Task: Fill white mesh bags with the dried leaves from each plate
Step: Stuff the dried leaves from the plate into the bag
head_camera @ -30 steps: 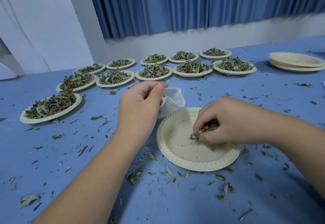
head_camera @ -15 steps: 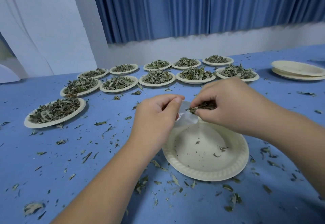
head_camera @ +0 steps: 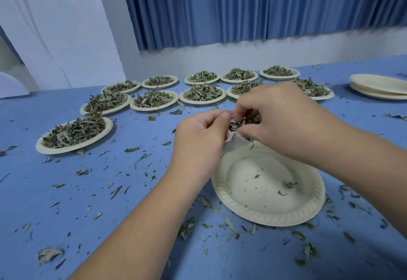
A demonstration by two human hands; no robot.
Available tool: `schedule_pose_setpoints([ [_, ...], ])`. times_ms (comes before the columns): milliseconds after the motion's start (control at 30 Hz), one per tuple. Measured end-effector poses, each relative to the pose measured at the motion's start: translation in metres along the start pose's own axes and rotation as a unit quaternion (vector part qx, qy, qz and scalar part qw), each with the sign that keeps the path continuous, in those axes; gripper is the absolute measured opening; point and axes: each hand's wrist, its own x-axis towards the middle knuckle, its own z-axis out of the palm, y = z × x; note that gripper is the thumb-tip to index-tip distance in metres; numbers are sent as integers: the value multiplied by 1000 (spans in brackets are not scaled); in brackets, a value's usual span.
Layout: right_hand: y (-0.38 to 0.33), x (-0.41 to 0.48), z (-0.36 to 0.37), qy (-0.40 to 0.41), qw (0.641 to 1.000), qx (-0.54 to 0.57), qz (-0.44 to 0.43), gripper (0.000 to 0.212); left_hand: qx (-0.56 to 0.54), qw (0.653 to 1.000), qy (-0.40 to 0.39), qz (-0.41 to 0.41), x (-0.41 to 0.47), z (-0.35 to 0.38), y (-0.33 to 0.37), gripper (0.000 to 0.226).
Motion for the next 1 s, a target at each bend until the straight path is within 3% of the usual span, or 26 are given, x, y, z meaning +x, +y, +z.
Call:
schedule_pose_setpoints([
  [167, -4, 5, 2, -22, 998, -51, -13, 11, 4, 1000, -1, 8, 0, 1, -2, 33],
  [300, -3, 1, 1, 5, 1000, 18, -8, 23, -29, 999, 17, -15, 1, -2, 0, 27],
  [433, -3, 0, 1, 53, 997, 33, -47, 11, -36, 999, 10, -18, 0, -1, 0, 29],
  [567, 1, -2, 6, 34, 994, 2, -99, 8, -12, 1000, 15, -3, 0, -1, -2, 28],
  [667, 8, -11, 6, 54, 989, 45, -128, 8, -35, 999, 23, -7, 2, -4, -3, 22],
  [767, 20, -22, -2, 75, 987, 117, -85, 5, -39, 999, 35, -1, 3, -4, -5, 21],
  [833, 33, -27, -10, 2, 995, 97, -9, 3, -22, 999, 36, 15, 4, -4, -7, 21],
  [900, 45, -30, -16, -135, 988, 31, 72, 9, -19, 999, 35, 22, 5, -2, -10, 21],
  [1000, 45, -36, -16, -247, 963, -12, 109, 17, -25, 999, 33, 30, 5, 0, -13, 21],
])
